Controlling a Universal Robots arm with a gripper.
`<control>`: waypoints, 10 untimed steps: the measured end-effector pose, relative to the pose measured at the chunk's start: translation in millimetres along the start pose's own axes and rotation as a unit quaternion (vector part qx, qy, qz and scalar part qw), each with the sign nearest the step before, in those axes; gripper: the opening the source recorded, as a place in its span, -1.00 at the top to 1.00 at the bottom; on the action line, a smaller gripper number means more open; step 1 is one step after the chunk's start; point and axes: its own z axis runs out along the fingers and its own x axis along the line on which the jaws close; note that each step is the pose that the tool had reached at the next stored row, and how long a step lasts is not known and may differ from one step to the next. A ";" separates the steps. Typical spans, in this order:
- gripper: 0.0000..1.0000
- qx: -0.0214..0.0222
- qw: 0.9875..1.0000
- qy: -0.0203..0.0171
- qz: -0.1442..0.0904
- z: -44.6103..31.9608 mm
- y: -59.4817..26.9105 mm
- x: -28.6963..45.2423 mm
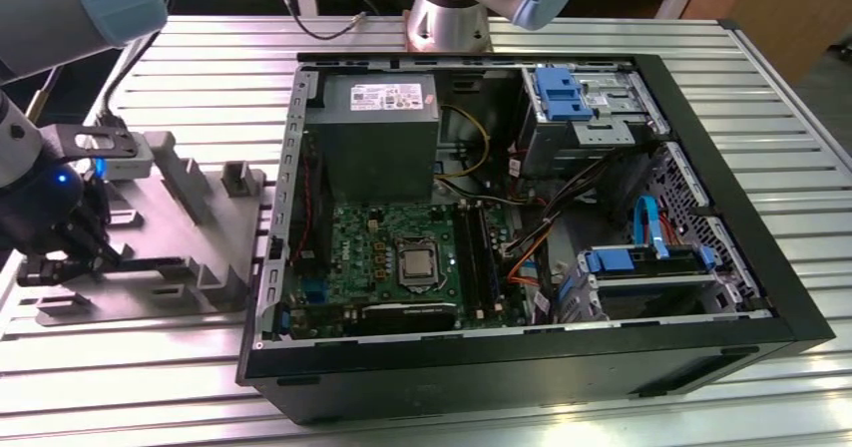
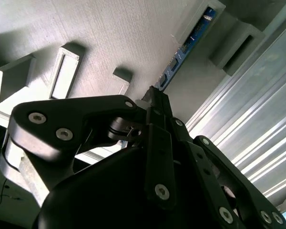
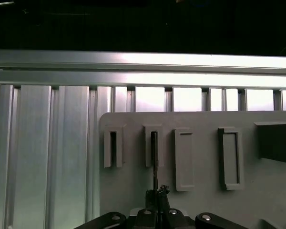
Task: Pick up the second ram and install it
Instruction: 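Pick up the second ram and move it above second insertion slot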
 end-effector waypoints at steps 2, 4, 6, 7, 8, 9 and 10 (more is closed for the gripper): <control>0.76 0.000 1.000 0.000 0.000 -0.7 0.0 0.0; 0.76 0.000 1.000 0.000 0.000 -0.7 0.0 -0.1; 0.76 0.000 1.000 0.000 0.000 -0.9 0.1 -0.1; 0.76 0.000 1.000 0.000 0.000 -0.9 0.0 0.0; 0.76 0.000 1.000 0.000 0.000 -0.9 0.1 -0.1; 0.76 0.000 1.000 0.000 0.000 -0.9 0.1 0.0; 0.76 0.000 1.000 0.000 0.000 -0.9 0.1 -0.1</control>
